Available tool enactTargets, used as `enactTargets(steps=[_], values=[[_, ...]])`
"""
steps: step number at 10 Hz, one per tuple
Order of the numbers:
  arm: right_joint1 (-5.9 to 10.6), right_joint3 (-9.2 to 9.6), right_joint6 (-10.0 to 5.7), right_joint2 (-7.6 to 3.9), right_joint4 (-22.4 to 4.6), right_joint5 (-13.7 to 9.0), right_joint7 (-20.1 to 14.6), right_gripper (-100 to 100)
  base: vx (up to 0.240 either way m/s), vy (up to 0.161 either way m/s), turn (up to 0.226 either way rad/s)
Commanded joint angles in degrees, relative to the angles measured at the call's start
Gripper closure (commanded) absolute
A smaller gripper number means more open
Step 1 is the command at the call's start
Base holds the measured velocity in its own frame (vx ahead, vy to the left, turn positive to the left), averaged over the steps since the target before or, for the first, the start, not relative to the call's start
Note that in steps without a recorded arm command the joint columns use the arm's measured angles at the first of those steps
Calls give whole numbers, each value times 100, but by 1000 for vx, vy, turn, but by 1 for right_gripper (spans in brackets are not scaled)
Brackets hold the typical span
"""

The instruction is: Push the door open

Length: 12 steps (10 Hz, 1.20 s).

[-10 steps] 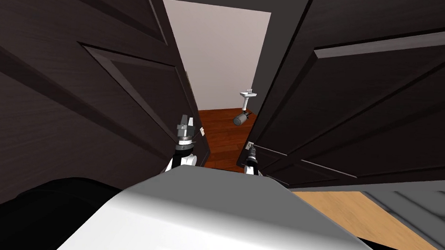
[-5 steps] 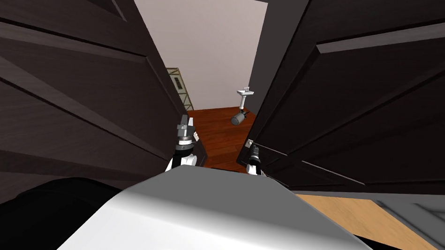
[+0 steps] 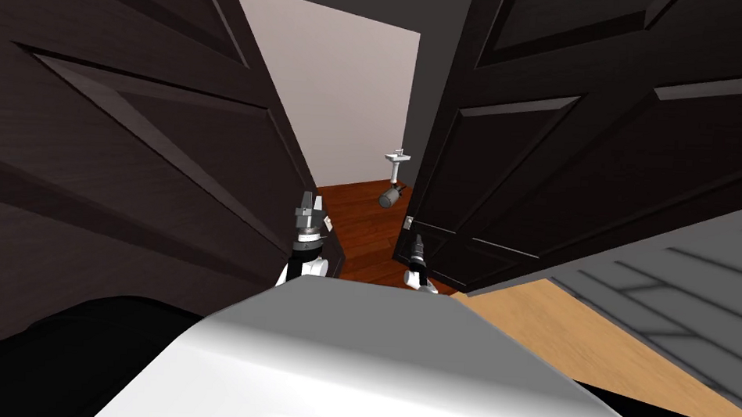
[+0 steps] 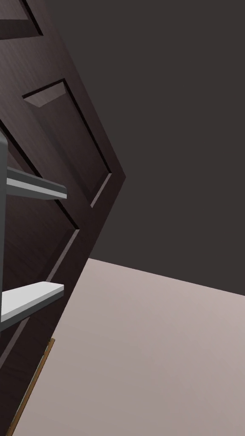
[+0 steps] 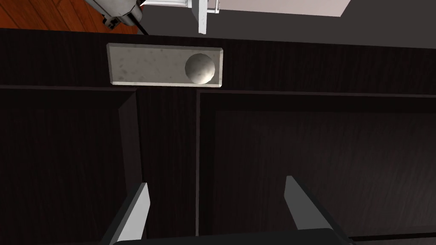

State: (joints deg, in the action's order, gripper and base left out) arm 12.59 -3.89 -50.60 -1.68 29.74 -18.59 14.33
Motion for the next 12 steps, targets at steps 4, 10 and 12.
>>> enactTargets(steps=[4, 10, 12], values=[[59, 258, 70, 372, 62, -223, 186, -100, -78, 55, -89], [42, 196, 88, 6, 82, -234, 172, -100, 164, -35, 18], [48, 179, 87, 3, 72, -242, 162, -100, 225, -42, 26]])
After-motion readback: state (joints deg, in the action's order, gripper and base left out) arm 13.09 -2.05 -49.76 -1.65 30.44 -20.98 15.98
